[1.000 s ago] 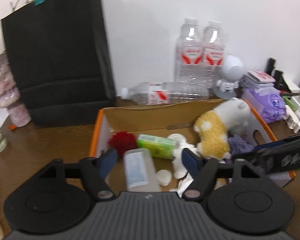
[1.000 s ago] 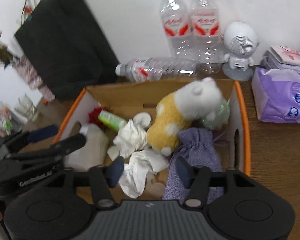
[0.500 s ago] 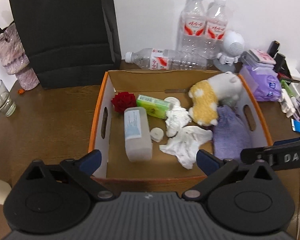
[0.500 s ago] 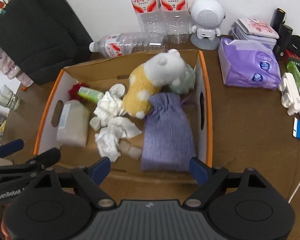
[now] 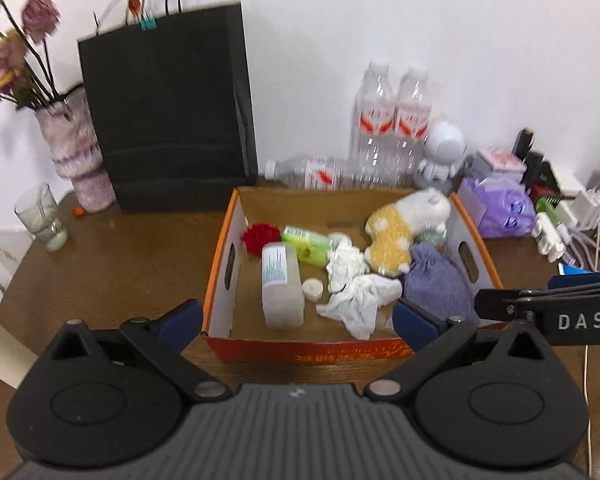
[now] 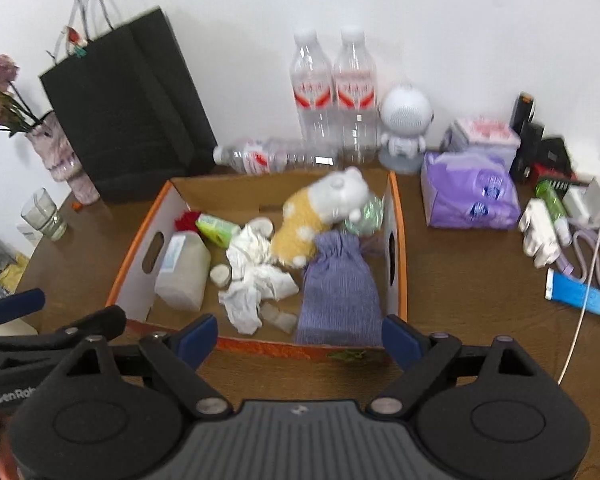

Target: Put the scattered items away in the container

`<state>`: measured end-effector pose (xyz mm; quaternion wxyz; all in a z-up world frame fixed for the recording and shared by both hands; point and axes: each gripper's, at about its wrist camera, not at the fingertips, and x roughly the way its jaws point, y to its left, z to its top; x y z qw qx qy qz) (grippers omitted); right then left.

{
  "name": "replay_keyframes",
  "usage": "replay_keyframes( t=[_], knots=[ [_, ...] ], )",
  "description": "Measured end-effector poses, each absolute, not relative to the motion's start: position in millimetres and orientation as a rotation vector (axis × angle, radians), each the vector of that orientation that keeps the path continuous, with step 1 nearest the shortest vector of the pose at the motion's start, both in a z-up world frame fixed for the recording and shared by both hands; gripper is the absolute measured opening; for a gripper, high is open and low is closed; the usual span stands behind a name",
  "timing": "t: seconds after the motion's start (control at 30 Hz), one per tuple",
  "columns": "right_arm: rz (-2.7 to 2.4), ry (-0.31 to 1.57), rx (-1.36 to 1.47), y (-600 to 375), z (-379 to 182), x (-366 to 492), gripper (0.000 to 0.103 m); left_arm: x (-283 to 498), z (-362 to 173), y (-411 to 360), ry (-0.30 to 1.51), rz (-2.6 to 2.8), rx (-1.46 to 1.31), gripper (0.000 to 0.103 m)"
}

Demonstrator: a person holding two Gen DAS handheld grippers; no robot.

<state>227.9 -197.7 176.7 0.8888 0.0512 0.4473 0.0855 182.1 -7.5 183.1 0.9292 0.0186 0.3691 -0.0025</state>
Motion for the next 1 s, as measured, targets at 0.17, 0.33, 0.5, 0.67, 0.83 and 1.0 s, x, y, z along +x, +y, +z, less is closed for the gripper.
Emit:
replay_keyframes(
  t=[0.17, 0.33, 0.5, 0.67, 0.83, 1.0],
  knots=[
    [0.187, 0.805, 0.073, -195, 176, 199, 0.089, 152, 176, -6, 0.595, 0.002, 0.036, 0.103],
    [0.220, 0.640, 0.071, -198, 157, 167, 0.093, 129, 153, 3, 0.515, -0.008, -0.004, 0.103],
    [0.249, 0.522, 0.043, -199, 134, 134, 0.103, 105, 130, 13, 0.459, -0.020, -0.021, 0.103],
    [0.245, 0.493, 0.023, -195, 115, 110, 0.103, 74, 111, 16, 0.392, 0.007, 0.008, 0.103],
    [0.236, 0.512, 0.049, -197, 85, 86, 0.103, 45, 82, 13, 0.385, 0.031, 0.060, 0.103],
    [0.229, 0.571, 0.080, -201, 50, 59, 0.103, 21, 54, 12, 0.412, 0.018, 0.037, 0.103]
  ],
)
